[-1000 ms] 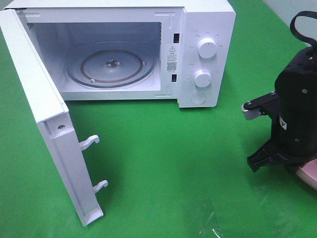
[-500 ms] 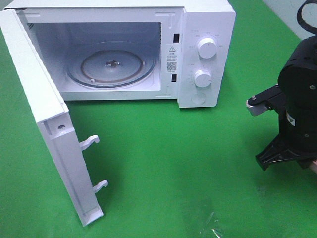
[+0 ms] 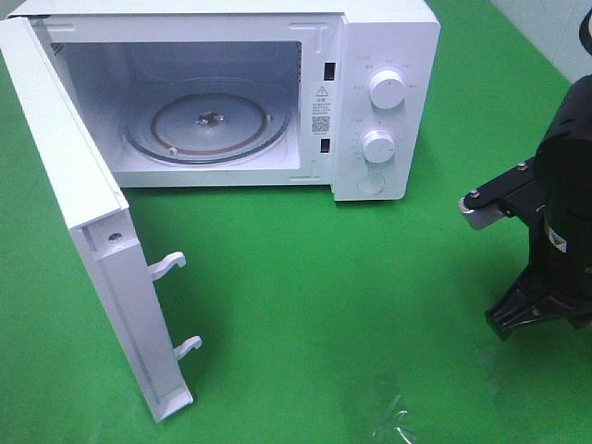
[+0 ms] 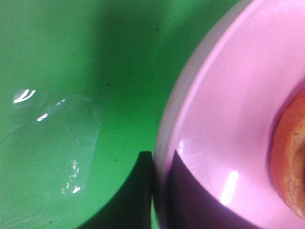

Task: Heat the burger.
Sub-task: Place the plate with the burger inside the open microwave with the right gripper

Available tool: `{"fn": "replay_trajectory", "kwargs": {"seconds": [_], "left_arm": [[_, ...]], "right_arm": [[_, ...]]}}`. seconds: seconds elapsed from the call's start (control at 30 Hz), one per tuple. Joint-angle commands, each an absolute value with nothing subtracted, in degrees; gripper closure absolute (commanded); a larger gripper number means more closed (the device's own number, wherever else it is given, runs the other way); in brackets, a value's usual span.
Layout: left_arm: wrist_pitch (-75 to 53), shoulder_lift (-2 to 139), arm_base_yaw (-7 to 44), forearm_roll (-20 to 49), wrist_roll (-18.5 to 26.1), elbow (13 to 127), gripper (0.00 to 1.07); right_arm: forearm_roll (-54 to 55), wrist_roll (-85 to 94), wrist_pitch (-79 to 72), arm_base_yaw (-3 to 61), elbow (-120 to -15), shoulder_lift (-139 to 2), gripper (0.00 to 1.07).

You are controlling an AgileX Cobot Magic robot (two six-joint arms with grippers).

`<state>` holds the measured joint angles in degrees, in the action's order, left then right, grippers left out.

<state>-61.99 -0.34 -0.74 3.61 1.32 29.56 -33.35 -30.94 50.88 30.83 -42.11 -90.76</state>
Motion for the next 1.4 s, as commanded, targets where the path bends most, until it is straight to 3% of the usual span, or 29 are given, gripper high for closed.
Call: {"fn": "replay_trajectory", "kwargs": {"seconds": [0.03, 1.07, 1.4], "left_arm": [[-61.31, -0.57, -0.69, 3.50, 1.09, 29.56, 0.09], [-61.31, -0.57, -0.69, 3.50, 1.09, 29.56, 0.09], [-61.31, -0.57, -0.69, 3.50, 1.09, 29.56, 0.09]], "right_arm": [[-35.01, -31.17, 53.69, 33.40, -41.65, -89.67, 1.07], [-30.08, -39.13, 59.70, 59.76, -33.40, -81.30, 1.07], [-26.30, -44.23, 62.51, 73.05, -32.54, -80.33, 1.07]]}}
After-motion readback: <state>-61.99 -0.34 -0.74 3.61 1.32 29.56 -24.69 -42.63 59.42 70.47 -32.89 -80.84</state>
